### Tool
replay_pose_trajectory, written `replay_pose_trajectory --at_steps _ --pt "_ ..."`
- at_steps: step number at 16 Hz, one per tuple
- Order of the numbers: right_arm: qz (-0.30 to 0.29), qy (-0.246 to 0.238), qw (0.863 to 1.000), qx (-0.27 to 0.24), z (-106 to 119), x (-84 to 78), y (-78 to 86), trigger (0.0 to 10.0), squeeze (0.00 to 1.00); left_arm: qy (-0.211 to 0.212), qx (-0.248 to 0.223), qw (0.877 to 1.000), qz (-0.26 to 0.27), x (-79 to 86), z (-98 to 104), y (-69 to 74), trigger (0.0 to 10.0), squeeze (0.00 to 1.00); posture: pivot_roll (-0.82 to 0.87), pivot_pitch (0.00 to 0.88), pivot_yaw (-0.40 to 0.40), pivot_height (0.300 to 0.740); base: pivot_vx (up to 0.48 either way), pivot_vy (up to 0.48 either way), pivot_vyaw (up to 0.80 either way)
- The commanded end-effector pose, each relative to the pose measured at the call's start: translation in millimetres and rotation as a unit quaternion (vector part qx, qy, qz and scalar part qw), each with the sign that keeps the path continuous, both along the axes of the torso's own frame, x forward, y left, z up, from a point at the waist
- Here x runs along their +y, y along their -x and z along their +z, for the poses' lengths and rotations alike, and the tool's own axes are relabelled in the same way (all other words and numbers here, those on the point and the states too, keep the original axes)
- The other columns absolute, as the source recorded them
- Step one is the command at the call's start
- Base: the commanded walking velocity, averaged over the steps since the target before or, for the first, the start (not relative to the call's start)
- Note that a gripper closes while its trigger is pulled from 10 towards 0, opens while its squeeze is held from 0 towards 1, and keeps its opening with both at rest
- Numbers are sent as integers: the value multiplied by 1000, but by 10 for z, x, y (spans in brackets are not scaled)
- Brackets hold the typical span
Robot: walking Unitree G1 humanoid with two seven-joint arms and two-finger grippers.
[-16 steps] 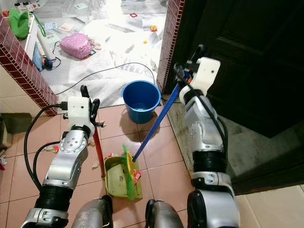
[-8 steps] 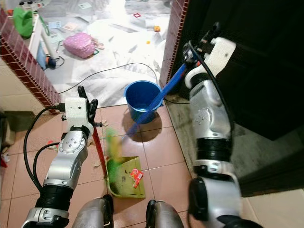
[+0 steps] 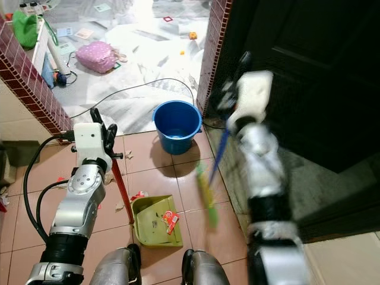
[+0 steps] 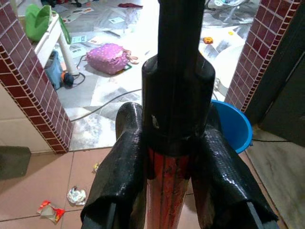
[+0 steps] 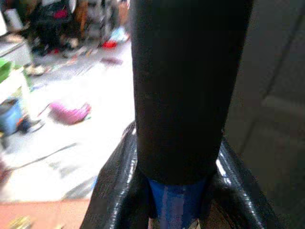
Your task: Sweep floor
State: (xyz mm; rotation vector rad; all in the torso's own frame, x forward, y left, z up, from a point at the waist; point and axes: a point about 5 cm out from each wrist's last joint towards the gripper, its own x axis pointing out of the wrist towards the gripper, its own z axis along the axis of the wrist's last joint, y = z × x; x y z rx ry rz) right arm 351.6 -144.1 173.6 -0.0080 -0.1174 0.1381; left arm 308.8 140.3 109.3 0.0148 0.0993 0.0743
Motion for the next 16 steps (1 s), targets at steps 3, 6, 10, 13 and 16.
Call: replay_pose_trajectory --at_steps 3,6,10,13,16 --pt "-7 -69 997 30 -51 72 -9 10000 0 25 20 999 -13 -28 -69 52 10000 0 -46 193 -36 740 0 0 0" --pt "-1 -159 986 39 24 131 -54 10000 0 28 19 999 -16 -49 -51 46 10000 0 -42 188 -40 740 0 0 0" --pt "14 -143 990 0 241 83 -92 10000 0 31 20 999 -13 -34 -63 60 10000 0 -42 184 -47 740 0 0 0" --pt "9 -76 996 -34 311 -50 -87 10000 0 31 3 999 -6 -4 -18 45 10000 0 -40 164 -48 740 0 0 0" --pt "-4 -69 996 -56 434 -204 -117 10000 0 28 -10 1000 2 61 21 22 10000 0 -44 148 -44 740 0 0 0"
